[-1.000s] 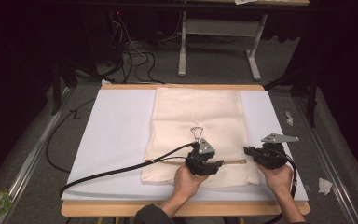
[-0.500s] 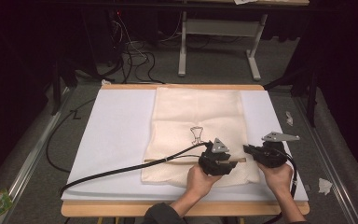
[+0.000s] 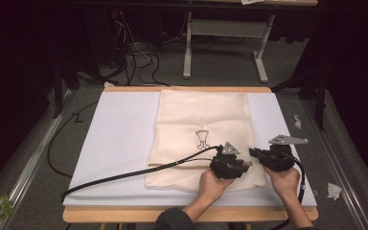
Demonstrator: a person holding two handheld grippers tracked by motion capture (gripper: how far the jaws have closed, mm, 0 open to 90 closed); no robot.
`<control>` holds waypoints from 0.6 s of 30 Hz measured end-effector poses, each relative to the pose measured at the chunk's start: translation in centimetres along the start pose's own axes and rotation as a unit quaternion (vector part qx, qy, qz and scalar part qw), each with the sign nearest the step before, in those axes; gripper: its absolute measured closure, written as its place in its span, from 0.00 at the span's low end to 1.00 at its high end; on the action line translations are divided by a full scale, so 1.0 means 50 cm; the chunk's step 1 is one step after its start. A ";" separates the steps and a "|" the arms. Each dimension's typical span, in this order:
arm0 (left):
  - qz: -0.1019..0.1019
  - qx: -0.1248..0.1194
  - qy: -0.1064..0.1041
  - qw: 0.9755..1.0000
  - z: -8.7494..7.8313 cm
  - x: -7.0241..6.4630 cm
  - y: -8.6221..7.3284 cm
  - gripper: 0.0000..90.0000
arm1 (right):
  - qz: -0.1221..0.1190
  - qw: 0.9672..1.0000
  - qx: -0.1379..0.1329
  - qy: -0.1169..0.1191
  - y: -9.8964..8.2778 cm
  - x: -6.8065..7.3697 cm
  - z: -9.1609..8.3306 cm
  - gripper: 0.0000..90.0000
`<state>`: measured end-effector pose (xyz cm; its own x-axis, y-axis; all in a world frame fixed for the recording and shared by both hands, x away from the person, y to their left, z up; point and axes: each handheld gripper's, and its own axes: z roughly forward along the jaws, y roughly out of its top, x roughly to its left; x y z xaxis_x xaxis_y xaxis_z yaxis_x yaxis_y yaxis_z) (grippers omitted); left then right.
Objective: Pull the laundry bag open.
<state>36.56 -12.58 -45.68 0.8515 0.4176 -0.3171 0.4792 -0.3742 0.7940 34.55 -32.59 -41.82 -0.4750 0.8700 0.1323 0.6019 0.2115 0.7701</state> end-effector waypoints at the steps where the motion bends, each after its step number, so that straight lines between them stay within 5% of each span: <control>1: -0.003 0.000 -0.001 1.000 0.002 0.001 -0.001 0.75 | 0.002 1.000 0.001 0.002 0.000 0.000 0.000 0.98; 5: -0.013 -0.005 -0.007 1.000 0.010 0.005 -0.002 0.75 | 0.005 1.000 -0.002 0.010 0.000 0.004 0.003 0.98; 18: 0.012 -0.015 -0.021 1.000 0.012 -0.008 0.002 0.86 | 0.010 1.000 0.000 0.009 -0.004 0.002 0.006 0.98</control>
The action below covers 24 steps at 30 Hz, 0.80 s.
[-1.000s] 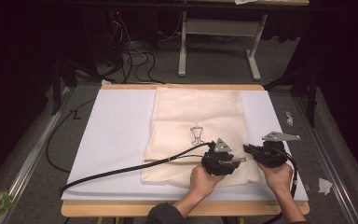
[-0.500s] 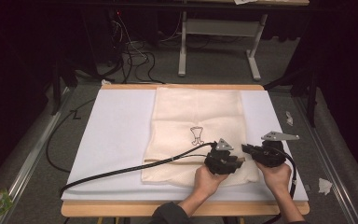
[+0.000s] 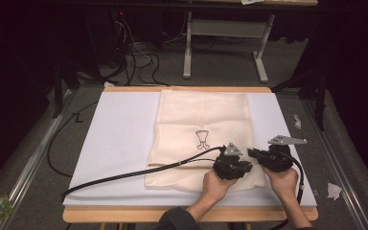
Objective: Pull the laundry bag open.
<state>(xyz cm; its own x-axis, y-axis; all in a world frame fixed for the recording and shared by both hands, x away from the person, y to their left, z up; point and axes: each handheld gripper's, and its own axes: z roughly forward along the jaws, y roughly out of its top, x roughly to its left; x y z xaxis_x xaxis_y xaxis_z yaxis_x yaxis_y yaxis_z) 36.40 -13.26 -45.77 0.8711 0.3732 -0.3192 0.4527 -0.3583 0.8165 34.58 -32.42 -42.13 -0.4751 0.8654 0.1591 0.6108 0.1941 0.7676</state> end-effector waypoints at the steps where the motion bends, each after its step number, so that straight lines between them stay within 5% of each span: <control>1: -0.001 0.001 -0.002 1.000 0.001 0.001 0.000 0.86 | -0.001 1.000 0.000 0.000 -0.001 -0.001 0.000 0.98; 9: -0.019 0.002 -0.002 1.000 0.011 0.005 -0.005 0.91 | -0.001 1.000 0.001 -0.001 -0.003 -0.001 0.002 0.98; 24: -0.007 0.012 -0.003 1.000 0.005 0.006 -0.002 0.97 | -0.005 1.000 0.002 -0.001 -0.011 -0.009 0.000 0.98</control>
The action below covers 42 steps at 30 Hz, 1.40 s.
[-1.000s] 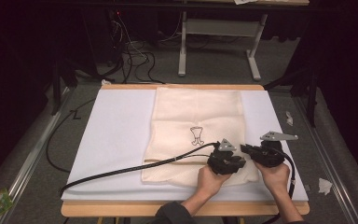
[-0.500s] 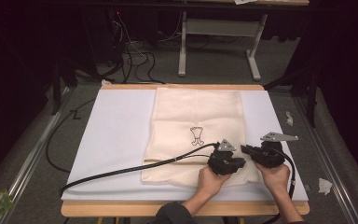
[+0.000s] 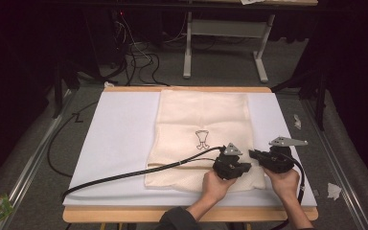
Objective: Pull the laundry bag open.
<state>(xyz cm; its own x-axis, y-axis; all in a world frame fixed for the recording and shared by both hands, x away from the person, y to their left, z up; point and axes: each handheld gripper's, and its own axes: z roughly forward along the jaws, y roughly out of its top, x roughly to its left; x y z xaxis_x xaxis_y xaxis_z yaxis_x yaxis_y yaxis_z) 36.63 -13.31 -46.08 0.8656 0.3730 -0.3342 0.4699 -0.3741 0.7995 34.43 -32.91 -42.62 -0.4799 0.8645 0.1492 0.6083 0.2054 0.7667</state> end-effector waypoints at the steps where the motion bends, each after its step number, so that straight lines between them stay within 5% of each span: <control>1: 0.000 0.002 -0.002 1.000 0.000 0.000 -0.001 0.97 | -0.003 1.000 0.001 -0.001 -0.001 -0.001 0.000 0.98; 42: 0.026 0.027 0.017 0.999 -0.033 0.009 0.000 0.97 | -0.019 1.000 0.014 -0.011 -0.014 -0.011 0.004 0.98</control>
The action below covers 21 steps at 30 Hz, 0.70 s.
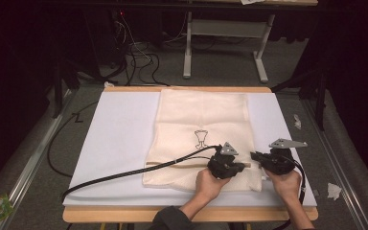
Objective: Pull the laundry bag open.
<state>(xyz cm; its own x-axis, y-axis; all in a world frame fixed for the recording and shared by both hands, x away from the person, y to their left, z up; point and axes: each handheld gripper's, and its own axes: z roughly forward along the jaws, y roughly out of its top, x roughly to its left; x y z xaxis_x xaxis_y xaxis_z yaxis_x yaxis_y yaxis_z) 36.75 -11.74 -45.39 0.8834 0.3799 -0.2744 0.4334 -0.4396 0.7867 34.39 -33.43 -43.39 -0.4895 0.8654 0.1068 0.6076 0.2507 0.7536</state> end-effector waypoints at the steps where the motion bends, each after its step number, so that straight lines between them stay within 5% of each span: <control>1: -0.001 -0.001 0.002 1.000 -0.002 0.000 0.000 0.97 | 0.002 1.000 0.001 -0.001 0.000 0.000 0.000 0.98; 21: 0.019 0.001 0.010 1.000 -0.019 -0.003 0.005 0.97 | 0.001 1.000 0.006 -0.001 -0.003 0.000 0.004 0.98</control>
<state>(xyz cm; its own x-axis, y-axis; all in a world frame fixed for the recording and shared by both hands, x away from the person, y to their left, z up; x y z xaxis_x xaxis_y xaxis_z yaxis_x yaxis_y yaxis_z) 36.54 -11.13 -44.60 0.8959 0.3780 -0.2333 0.3996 -0.4565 0.7949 34.43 -33.39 -43.66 -0.4863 0.8672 0.1069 0.6160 0.2536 0.7458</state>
